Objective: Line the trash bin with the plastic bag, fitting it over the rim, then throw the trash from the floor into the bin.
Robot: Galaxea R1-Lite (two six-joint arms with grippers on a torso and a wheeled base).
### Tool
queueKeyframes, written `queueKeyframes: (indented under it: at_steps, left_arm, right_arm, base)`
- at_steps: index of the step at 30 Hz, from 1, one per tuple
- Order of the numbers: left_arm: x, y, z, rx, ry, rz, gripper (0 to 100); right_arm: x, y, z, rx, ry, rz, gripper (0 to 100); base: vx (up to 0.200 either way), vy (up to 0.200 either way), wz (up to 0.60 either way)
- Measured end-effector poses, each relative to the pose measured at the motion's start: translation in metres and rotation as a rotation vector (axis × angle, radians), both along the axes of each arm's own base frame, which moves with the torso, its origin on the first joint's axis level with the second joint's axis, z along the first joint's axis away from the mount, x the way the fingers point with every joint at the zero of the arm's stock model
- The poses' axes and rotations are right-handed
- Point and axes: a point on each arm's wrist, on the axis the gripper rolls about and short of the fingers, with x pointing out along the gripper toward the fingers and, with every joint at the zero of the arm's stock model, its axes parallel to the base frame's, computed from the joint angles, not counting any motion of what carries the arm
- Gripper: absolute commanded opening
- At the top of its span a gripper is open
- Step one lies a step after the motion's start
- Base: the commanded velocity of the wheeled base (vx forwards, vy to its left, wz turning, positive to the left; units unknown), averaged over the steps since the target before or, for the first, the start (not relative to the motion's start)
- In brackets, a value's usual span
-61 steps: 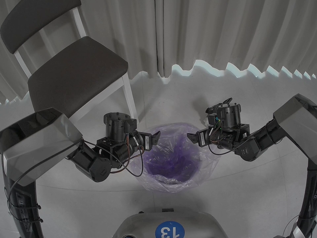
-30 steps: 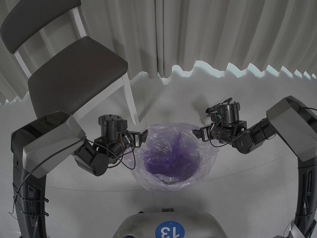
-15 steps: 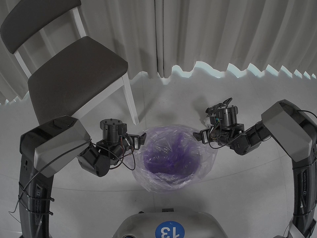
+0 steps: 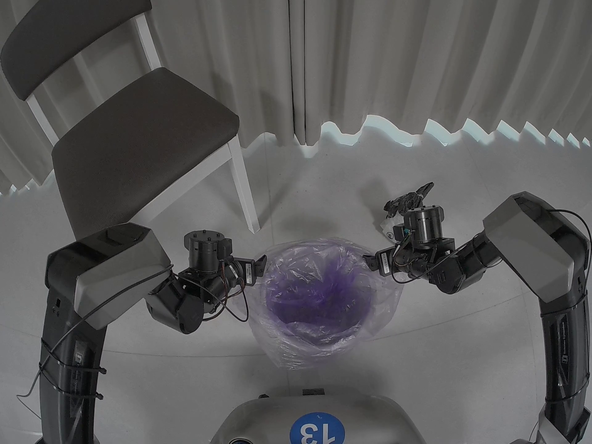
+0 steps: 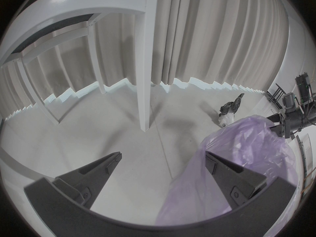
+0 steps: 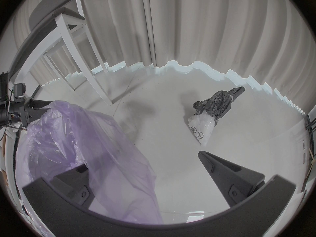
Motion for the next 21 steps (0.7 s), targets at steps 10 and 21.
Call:
queueKeyframes:
  at_steps: [10, 21]
  left_arm:
    - [-0.001, 0.007, -0.006, 0.003, 0.019, 0.008, 100]
    - [-0.01, 0.013, -0.013, 0.003, 0.026, 0.01, 100]
  right_arm:
    - [0.0, -0.003, -0.007, 0.0, 0.019, -0.009, 100]
    - [-0.003, 0.001, -0.013, 0.094, 0.069, -0.027, 100]
  base:
    - [0.0, 0.0, 0.0]
    - [0.0, 0.0, 0.0]
